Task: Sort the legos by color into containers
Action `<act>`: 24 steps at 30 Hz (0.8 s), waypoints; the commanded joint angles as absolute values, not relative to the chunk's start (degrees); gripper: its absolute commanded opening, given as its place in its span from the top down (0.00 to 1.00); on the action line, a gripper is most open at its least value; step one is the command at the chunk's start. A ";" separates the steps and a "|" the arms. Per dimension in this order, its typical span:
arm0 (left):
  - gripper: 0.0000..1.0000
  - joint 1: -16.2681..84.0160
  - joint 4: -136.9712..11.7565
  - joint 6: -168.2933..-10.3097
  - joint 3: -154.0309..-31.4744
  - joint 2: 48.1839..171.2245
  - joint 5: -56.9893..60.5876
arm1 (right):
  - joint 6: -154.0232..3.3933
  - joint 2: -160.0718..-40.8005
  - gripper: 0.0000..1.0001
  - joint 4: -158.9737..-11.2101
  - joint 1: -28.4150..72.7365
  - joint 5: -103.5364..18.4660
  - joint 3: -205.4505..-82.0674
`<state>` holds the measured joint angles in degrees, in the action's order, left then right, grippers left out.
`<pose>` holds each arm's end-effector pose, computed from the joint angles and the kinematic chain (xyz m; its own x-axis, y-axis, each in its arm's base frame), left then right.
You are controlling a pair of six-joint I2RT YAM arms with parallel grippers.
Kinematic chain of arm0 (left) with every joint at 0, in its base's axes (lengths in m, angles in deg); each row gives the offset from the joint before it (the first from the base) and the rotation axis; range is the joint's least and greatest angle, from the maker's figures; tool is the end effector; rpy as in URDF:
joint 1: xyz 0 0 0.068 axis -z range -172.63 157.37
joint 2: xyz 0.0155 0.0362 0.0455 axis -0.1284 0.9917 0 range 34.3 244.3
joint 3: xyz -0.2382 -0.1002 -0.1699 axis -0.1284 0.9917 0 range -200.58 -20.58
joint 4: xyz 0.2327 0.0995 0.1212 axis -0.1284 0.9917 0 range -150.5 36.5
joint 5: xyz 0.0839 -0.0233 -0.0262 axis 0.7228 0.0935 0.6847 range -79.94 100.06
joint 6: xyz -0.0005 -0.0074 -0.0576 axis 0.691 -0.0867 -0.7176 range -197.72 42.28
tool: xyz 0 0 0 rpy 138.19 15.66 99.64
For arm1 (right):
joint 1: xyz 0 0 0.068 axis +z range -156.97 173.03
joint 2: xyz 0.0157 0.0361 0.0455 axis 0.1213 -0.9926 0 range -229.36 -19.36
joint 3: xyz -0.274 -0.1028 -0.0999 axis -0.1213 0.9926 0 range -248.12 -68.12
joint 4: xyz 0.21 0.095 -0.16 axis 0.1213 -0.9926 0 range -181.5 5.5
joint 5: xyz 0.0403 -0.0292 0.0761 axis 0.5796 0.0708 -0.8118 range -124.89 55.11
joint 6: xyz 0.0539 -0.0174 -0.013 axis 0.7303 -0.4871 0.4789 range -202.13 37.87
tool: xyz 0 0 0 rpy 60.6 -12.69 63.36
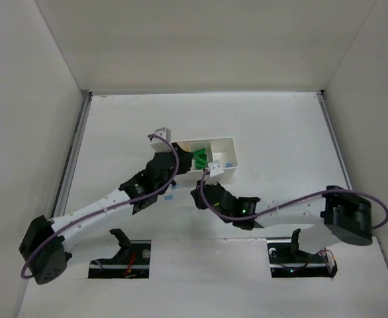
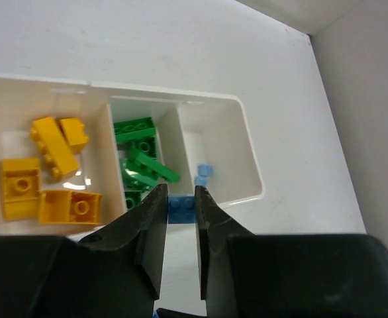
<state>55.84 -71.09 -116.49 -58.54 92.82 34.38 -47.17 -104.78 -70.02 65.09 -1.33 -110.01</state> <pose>0.1736 -0.1700 0.3143 -0.3483 -0.4673 -0.8126 0.2504 0.7891 -0.5610 0.1218 0.3017 0.2219 -0.4916 0.0317 -0.8702 -0.4419 0.8520 0.2807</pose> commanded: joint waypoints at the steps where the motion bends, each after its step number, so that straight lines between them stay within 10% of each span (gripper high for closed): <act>1: 0.86 57.86 -78.51 -114.55 -63.29 98.17 32.39 | -44.26 -97.33 0.76 -73.06 64.62 2.55 -105.14; 17: 0.83 58.31 -82.83 -111.65 -82.36 129.64 27.64 | -41.35 -72.80 0.76 -85.28 57.77 5.10 -95.46; 24: 0.55 58.31 -82.56 -111.21 -84.66 132.04 28.25 | -43.36 -68.84 0.76 -86.78 54.43 4.04 -95.63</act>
<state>58.64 -80.19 -112.14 -82.14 134.22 27.82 -41.95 -69.92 -86.15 55.86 4.07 -95.30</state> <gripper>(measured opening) 0.433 0.253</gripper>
